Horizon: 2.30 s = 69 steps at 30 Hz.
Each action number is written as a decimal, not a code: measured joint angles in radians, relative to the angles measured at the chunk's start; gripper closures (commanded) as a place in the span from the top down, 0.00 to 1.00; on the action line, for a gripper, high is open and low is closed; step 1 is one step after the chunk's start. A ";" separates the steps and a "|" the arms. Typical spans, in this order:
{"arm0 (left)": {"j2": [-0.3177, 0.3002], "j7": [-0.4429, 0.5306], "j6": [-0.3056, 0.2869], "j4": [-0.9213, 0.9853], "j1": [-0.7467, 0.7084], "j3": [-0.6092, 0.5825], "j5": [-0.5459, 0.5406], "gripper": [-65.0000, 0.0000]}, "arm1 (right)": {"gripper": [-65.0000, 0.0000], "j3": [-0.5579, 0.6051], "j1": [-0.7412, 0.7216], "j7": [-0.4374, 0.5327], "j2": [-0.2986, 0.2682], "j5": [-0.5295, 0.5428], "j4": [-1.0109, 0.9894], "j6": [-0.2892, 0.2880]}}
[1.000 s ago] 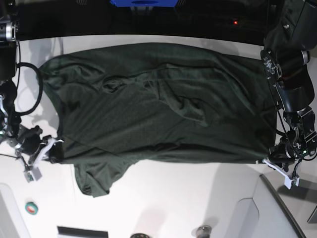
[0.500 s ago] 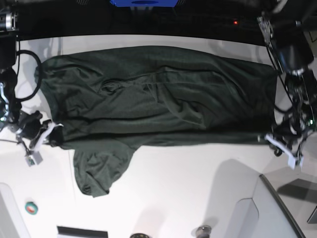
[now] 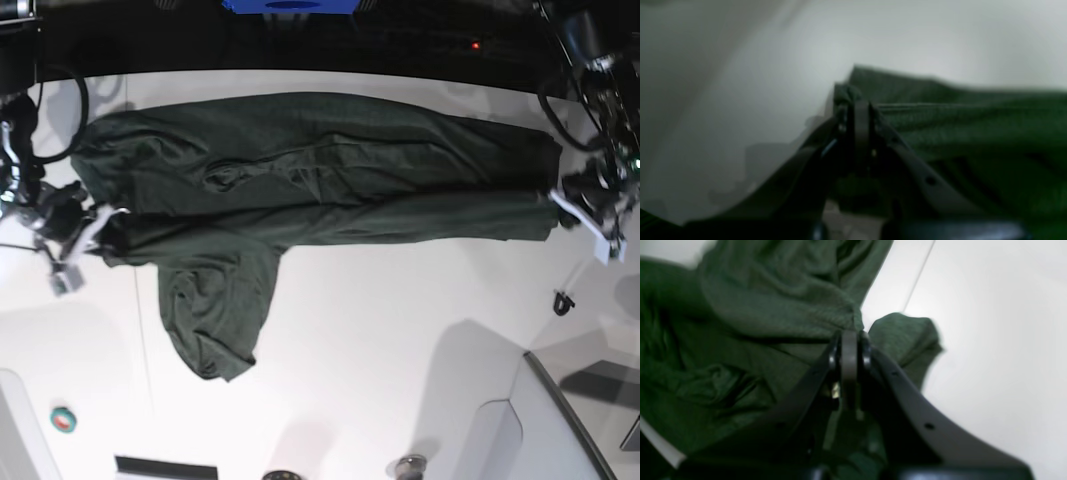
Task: Layout the t-shirt on the table in an organized manner, then fold the t-shirt properly
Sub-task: 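Lift the grasped side and fold it over the shirt body with both grippers, then release the shirt with the right gripper and reach to the bunched sleeve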
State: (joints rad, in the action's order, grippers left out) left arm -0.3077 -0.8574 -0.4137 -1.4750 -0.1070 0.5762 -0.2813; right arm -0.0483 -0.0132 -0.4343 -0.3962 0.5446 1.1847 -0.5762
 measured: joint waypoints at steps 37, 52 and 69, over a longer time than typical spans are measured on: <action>0.111 0.005 -0.001 -0.012 -0.083 -0.003 0.014 0.00 | 0.65 0.055 -0.627 0.111 0.184 -0.282 -0.779 0.097; 0.108 0.008 0.002 -0.013 -0.084 -0.002 0.014 0.00 | 0.52 0.057 -0.608 0.358 0.208 -0.313 -0.981 0.162; 0.105 0.008 0.002 -0.013 -0.082 -0.001 0.014 0.00 | 0.00 0.053 -0.361 -0.049 0.208 -0.330 -0.284 0.174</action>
State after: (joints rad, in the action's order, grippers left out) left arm -0.2024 -0.8497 -0.4114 -1.4876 -0.1886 0.5751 -0.2668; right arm 0.0051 -0.3744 -0.4835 -0.1879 0.2142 0.9009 -0.4023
